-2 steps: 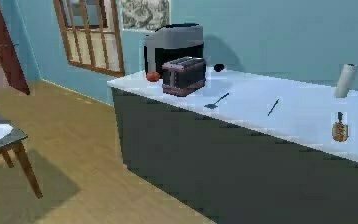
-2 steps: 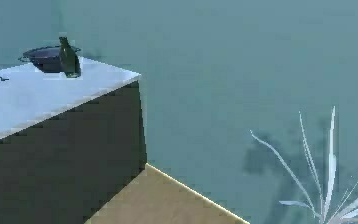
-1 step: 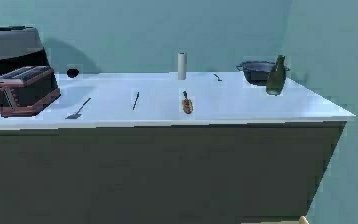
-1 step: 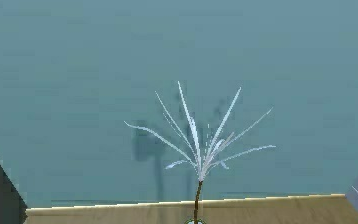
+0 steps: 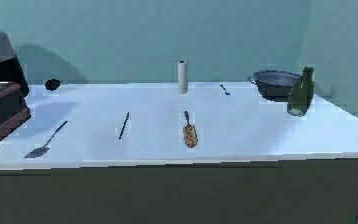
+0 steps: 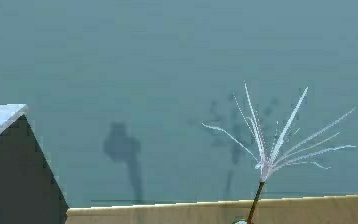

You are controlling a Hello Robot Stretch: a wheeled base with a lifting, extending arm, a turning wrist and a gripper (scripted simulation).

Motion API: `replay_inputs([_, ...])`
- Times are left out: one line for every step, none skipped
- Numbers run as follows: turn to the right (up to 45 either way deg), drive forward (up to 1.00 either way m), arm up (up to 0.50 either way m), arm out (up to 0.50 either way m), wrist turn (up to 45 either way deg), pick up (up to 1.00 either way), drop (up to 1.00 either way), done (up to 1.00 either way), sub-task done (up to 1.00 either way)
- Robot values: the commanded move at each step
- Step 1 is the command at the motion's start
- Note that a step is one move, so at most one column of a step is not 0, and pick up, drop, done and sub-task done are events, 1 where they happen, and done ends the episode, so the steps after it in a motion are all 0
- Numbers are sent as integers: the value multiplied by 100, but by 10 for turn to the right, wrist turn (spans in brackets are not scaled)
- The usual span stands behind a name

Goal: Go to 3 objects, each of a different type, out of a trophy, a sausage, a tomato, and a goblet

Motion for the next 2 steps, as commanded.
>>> replay_inputs([0, 0, 0, 0, 0, 0, 0, 0, 100])
replay_inputs([-450, 0, 0, 0, 0, 0, 0, 0, 0])
